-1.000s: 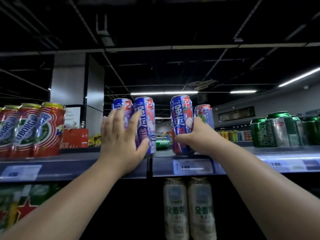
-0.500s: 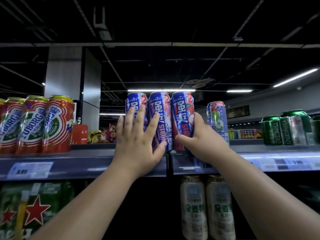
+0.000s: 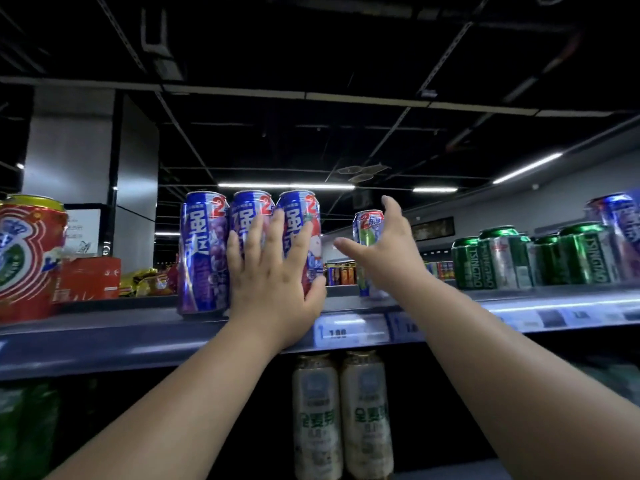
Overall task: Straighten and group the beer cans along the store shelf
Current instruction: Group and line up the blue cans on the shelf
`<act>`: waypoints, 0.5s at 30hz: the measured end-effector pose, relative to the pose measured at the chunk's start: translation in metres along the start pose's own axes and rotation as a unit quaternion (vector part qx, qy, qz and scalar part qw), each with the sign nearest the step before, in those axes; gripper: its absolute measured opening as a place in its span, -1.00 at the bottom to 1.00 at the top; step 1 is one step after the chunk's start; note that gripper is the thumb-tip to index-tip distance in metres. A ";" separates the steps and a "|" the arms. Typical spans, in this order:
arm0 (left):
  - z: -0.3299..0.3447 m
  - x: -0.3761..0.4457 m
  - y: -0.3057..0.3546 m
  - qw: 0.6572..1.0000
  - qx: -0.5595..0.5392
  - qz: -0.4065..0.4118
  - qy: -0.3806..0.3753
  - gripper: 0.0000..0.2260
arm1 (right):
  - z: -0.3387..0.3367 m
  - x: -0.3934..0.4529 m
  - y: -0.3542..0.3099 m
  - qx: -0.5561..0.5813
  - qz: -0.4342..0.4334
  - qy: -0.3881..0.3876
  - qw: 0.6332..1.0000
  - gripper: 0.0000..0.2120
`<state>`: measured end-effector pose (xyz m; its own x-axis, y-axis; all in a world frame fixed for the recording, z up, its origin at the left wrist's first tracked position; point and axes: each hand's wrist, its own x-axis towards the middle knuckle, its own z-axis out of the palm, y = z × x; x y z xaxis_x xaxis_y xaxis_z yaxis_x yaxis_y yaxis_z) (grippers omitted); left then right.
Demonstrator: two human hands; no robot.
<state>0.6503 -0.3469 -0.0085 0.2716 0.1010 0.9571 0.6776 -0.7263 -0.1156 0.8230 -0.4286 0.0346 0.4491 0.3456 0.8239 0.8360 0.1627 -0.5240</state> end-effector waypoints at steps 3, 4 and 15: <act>0.007 -0.003 0.002 1.000 0.009 -0.009 0.001 -0.32 | -0.013 0.027 0.018 -0.024 0.047 -0.026 0.998 0.13; 0.007 -0.003 0.002 1.000 0.009 -0.009 0.003 -0.32 | -0.014 0.035 0.024 -0.041 0.061 -0.045 0.996 0.17; 0.010 -0.004 -0.002 1.000 0.007 -0.005 0.016 -0.33 | 0.000 0.058 0.044 -0.107 0.059 -0.146 0.982 0.11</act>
<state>0.6547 -0.3395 -0.0151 0.2432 0.0865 0.9661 0.6891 -0.7163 -0.1093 0.8859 -0.4019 0.0594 0.4639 0.6055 0.6466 0.8445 -0.0820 -0.5292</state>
